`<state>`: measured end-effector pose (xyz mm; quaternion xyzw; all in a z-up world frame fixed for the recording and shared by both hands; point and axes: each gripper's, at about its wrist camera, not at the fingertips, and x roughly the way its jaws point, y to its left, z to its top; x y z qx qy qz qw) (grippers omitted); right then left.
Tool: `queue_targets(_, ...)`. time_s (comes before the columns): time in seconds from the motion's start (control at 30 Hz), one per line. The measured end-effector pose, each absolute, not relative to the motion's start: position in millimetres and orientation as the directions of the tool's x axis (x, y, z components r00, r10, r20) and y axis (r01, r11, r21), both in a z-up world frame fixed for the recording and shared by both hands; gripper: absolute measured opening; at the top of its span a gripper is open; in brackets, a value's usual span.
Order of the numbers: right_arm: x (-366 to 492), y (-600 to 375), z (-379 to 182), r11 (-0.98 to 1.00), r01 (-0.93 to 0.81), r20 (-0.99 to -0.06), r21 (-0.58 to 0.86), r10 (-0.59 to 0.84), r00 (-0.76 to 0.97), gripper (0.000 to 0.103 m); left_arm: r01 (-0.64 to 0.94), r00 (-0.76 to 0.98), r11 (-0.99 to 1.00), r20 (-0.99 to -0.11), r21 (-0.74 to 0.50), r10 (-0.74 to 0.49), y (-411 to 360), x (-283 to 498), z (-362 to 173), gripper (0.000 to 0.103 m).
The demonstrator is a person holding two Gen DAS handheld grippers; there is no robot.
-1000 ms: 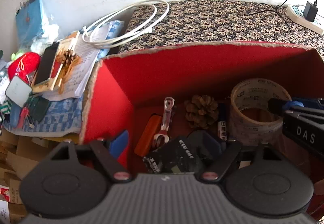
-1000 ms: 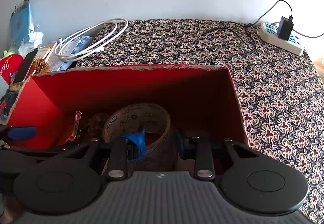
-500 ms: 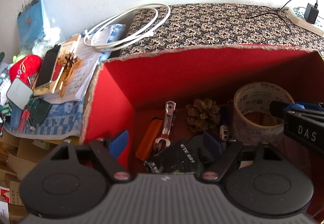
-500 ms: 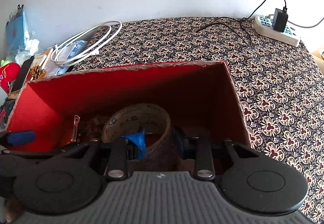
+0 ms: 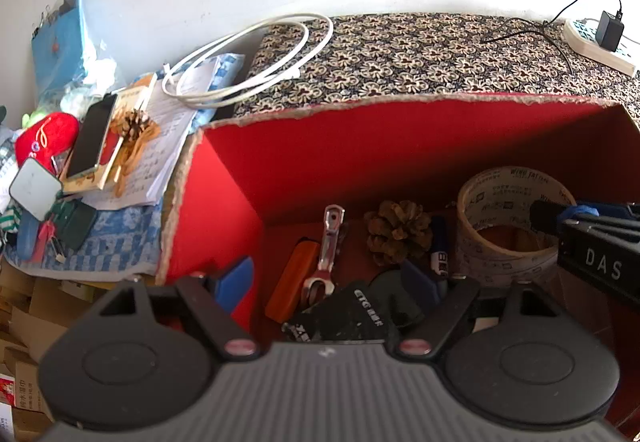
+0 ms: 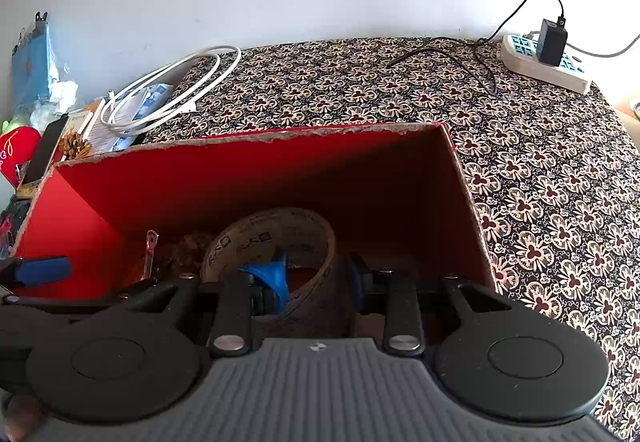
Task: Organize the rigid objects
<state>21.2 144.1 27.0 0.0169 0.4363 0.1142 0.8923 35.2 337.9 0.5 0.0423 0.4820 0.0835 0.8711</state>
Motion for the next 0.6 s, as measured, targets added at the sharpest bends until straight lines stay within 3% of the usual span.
queue_targets(0.6,17.5,146.9,28.2,0.980,-0.175,-0.766,0.093,0.183,0.617,0.014,-0.103,0.525,0.983,-0.831,0.153,0.184,338.2,35.0,1.1,0.083)
